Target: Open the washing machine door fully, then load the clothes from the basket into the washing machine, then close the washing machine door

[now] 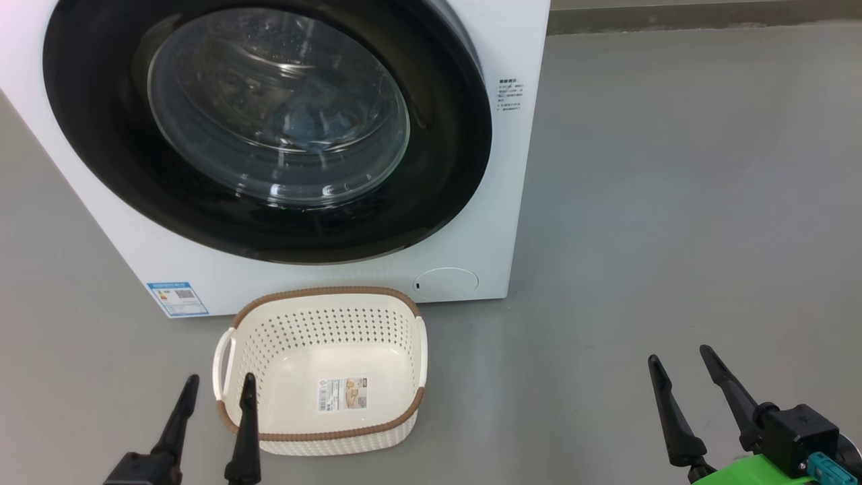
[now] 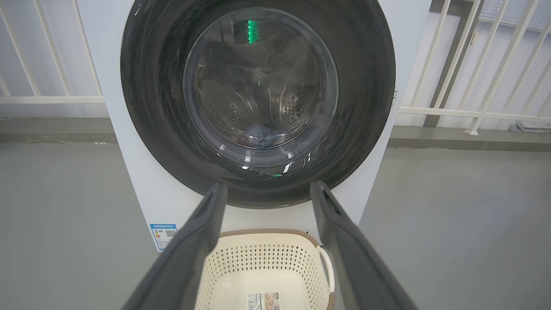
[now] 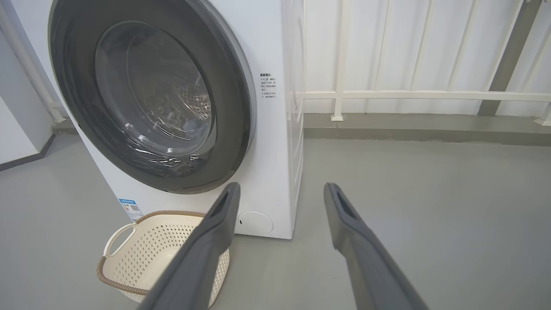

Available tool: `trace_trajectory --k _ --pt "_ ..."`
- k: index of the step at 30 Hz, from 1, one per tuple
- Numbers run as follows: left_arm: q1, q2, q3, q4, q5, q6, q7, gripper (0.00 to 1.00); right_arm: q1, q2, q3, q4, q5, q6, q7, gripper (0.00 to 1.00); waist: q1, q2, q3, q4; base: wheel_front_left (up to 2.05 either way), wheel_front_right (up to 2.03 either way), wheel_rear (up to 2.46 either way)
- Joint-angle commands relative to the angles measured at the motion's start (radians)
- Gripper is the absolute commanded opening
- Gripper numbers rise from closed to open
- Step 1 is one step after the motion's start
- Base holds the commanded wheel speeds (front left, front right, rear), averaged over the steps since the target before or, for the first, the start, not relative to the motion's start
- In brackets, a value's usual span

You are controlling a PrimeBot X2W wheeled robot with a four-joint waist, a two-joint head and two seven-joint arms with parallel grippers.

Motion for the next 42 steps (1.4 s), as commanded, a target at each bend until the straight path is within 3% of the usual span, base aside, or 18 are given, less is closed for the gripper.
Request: trace_trajectory --k 1,28,29,39,42 --pt "-0.011 0.015 0.030 -0.031 -0.013 0.009 -0.001 1.00 -0.016 -0.004 0.027 -0.030 0.014 -0.006 0.001 1.00 0.0000 0.0000 0.000 0.001 0.00 0.00 0.00" --pt "-0.016 0.021 0.009 -0.023 -0.024 0.025 -0.002 1.00 -0.014 -0.004 0.037 -0.023 0.017 -0.006 0.005 1.00 0.0000 0.0000 0.002 0.014 0.00 0.00 0.00" --pt "0.013 0.002 -0.020 0.004 -0.022 0.017 0.000 0.00 0.000 0.001 0.009 0.005 0.001 0.000 0.006 0.00 0.0000 0.0000 0.002 0.013 0.00 0.00 0.00" --pt "0.016 -0.012 -0.013 0.051 -0.098 0.008 0.013 0.00 -0.004 -0.002 0.011 0.061 0.086 0.000 0.013 0.00 0.0023 0.0000 -0.001 0.010 0.00 0.00 0.00" --pt "0.012 -0.011 -0.008 0.056 -0.132 0.005 0.019 0.00 -0.010 -0.005 0.012 0.070 0.125 0.000 0.015 0.00 0.0006 0.0000 0.000 0.009 0.00 0.00 0.00"
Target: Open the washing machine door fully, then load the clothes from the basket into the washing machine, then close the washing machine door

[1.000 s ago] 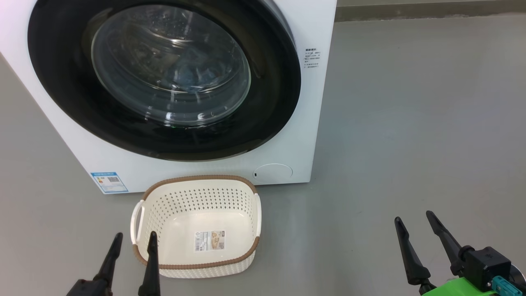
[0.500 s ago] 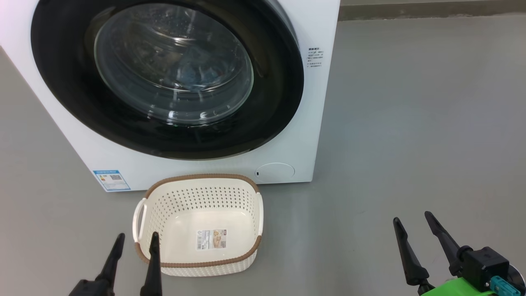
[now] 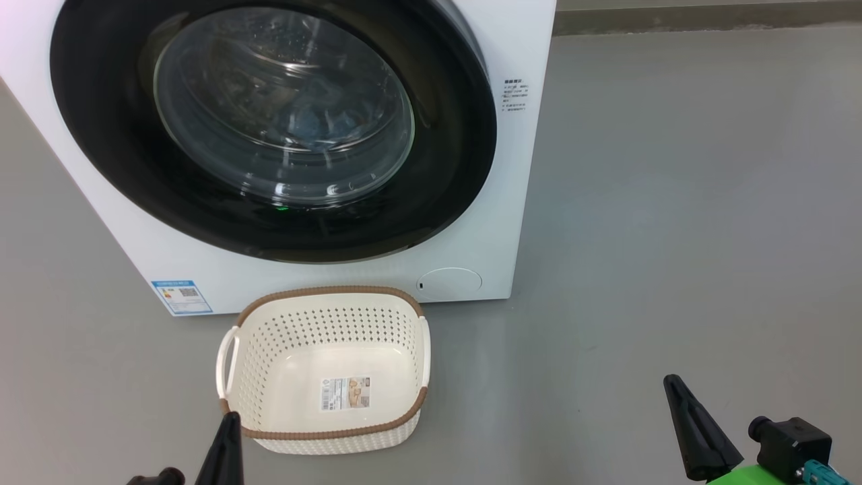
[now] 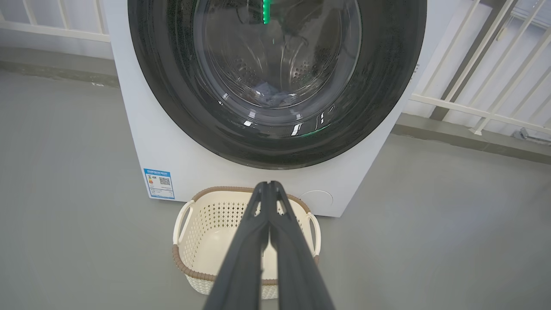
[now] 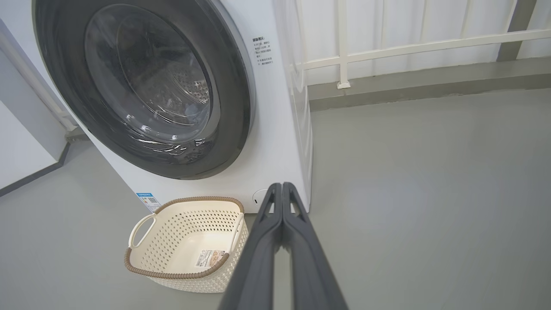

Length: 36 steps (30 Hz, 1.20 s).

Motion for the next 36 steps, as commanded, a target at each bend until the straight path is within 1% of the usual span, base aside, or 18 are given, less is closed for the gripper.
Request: trace_trajectory --k 1,36 --pt "-0.026 0.009 0.015 -0.016 -0.029 -0.011 0.005 0.00 -0.019 -0.010 0.005 -0.018 0.036 -0.001 0.000 0.00 0.0000 0.0000 0.001 -0.001 0.00 0.00 0.00" --pt "-0.083 0.008 0.082 0.035 -0.412 -0.057 0.078 0.00 -0.081 -0.028 0.006 0.061 0.466 -0.002 0.042 0.00 -0.0002 0.0000 -0.001 -0.016 0.00 0.00 0.00"
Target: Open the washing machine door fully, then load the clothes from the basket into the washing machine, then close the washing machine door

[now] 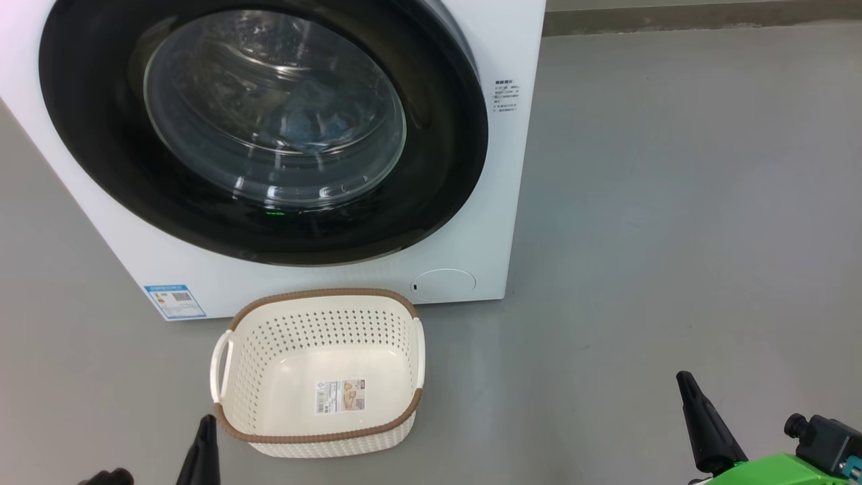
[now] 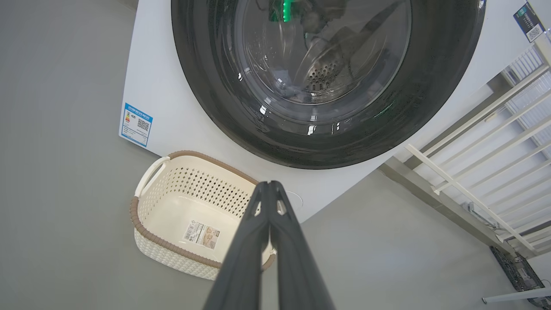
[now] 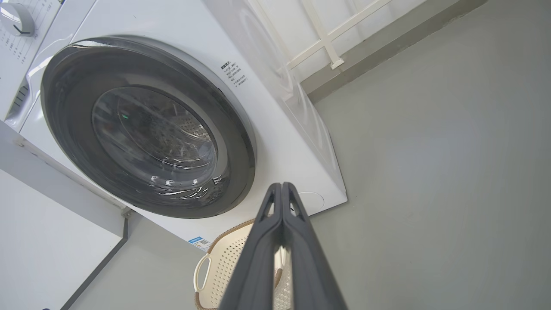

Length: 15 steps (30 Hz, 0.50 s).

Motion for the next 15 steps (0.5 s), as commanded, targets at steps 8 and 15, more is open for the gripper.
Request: trace_trajectory --k 8,15 --pt "-0.065 0.007 0.039 -0.007 -0.111 -0.023 0.020 0.00 -0.057 -0.014 0.005 0.000 0.122 -0.002 0.016 0.00 -0.0001 0.0000 -0.001 -0.004 0.00 0.00 0.00" --pt "-0.076 0.006 0.054 0.002 -0.187 -0.032 0.036 0.00 -0.069 -0.016 0.002 0.016 0.206 -0.003 0.027 0.00 -0.0001 0.0000 -0.001 -0.007 0.00 0.00 0.00"
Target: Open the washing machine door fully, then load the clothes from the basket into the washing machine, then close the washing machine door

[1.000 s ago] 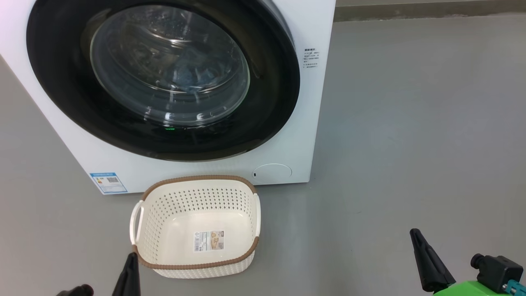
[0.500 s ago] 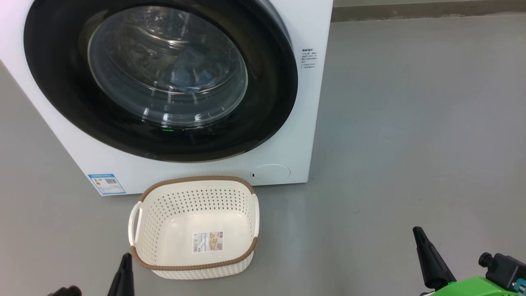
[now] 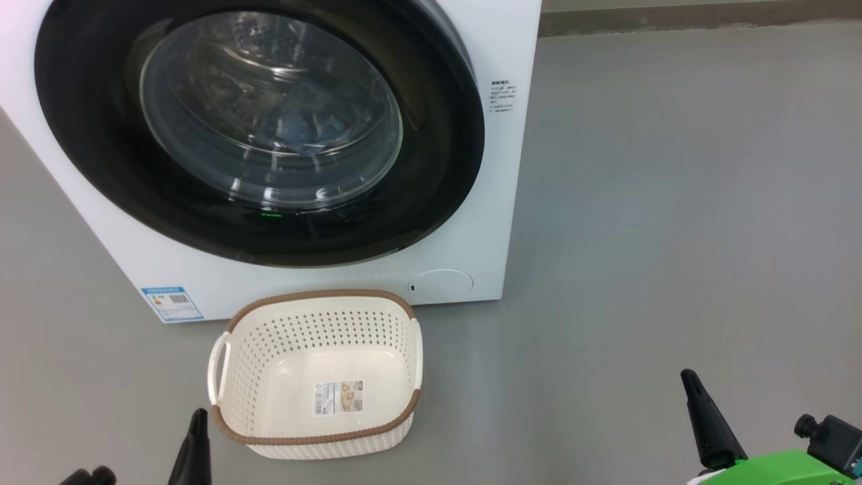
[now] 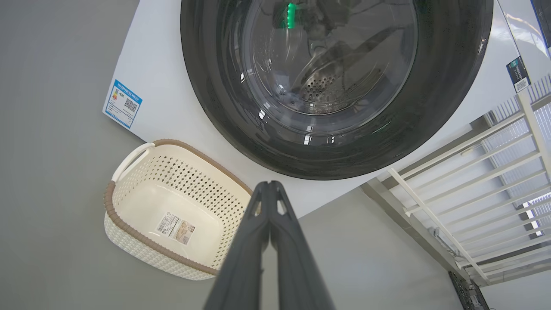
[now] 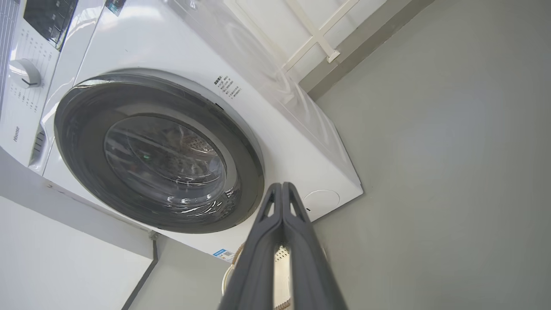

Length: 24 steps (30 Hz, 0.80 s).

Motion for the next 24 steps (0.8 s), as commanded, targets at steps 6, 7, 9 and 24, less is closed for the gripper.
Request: trace_trajectory --k 6,7,9,24 --pt "-0.059 0.007 0.037 -0.009 -0.076 -0.018 0.017 0.00 -0.059 -0.012 0.005 -0.006 0.093 -0.003 0.010 0.00 -0.0001 -0.0001 0.000 -0.003 0.00 0.00 0.00" --pt "-0.060 0.007 0.039 -0.007 -0.086 -0.019 0.019 0.00 -0.061 -0.012 0.004 -0.004 0.104 -0.003 0.011 0.00 -0.0001 -0.0001 -0.001 -0.003 0.00 0.00 0.00" --pt "-0.063 0.006 0.043 -0.005 -0.108 -0.022 0.024 0.00 -0.064 -0.013 0.004 0.000 0.128 -0.003 0.014 0.00 -0.0001 -0.0001 -0.001 -0.004 0.00 0.00 0.00" --pt "-0.087 0.003 0.077 0.016 -0.268 -0.041 0.059 0.00 -0.090 -0.014 -0.004 0.034 0.306 -0.004 0.039 0.00 -0.0001 -0.0001 -0.002 -0.010 0.00 0.00 0.00"
